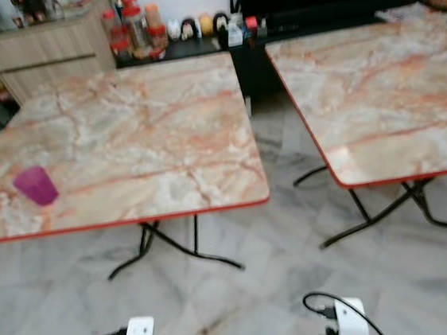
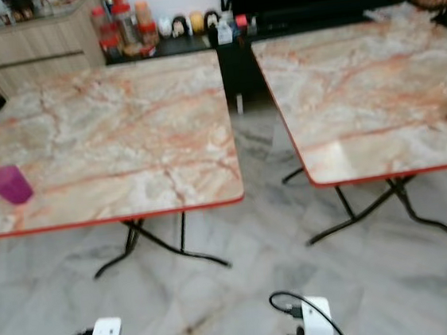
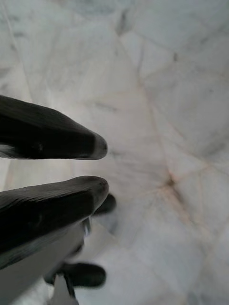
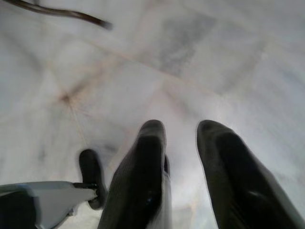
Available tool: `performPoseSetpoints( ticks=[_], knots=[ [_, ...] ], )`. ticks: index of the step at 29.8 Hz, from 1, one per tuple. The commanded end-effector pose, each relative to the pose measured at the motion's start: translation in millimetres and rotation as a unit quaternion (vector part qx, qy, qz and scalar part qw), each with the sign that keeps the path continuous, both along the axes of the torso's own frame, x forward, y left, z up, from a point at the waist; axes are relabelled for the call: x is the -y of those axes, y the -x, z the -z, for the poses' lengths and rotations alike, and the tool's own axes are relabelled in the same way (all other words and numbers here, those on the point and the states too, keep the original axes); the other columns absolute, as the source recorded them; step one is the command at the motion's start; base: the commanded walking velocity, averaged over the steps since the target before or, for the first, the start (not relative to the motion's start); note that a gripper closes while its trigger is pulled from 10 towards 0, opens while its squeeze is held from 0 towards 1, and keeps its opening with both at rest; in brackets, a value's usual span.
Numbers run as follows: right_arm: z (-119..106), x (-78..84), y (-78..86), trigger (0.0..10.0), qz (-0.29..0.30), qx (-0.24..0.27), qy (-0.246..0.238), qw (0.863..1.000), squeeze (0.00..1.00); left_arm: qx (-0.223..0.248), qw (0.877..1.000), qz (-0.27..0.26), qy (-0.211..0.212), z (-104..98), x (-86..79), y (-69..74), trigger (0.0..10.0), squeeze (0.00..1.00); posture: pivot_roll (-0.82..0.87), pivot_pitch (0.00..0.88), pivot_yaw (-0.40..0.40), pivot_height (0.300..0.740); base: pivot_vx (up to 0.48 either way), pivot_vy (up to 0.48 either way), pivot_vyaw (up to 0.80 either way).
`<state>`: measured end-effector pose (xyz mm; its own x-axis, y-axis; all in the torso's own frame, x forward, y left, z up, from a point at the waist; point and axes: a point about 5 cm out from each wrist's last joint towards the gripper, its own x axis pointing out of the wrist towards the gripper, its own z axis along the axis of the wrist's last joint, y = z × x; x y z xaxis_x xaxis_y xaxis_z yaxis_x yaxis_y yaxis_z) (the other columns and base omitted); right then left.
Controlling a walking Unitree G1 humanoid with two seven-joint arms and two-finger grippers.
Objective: Setting the table
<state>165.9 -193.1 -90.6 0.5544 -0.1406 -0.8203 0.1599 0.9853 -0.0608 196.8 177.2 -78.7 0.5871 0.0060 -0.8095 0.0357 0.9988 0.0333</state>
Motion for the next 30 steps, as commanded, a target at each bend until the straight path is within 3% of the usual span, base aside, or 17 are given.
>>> performPoseSetpoints(
  ticks=[1,25,30],
  knots=[
    [-2.2,-7.2,-6.9,10.0,-0.009,0.01,-0.006,1.0,0.0,-0.008,1.0,-0.007,-0.012,1.4,-10.6,4.8,10.0,0.0,-0.08,0.0,0.05,0.74,0.0,0.401,0.0],
    [-2.2,-9.8,-7.6,10.0,-0.023,0.009,-0.004,1.0,0.0,-0.007,1.0,0.001,-0.016,0.4,-11.8,3.1,10.0,0.0,-0.08,0.0,0.051,0.74,0.0,0.4,0.0],
    [-2.9,-9.9,-8.9,10.0,-0.019,0.013,-0.006,1.0,0.0,-0.004,1.0,-0.002,-0.02,-0.3,-12.8,2.1,10.0,0.0,-0.07,0.0,0.048,0.74,0.0,0.0,0.0]
  ],
)
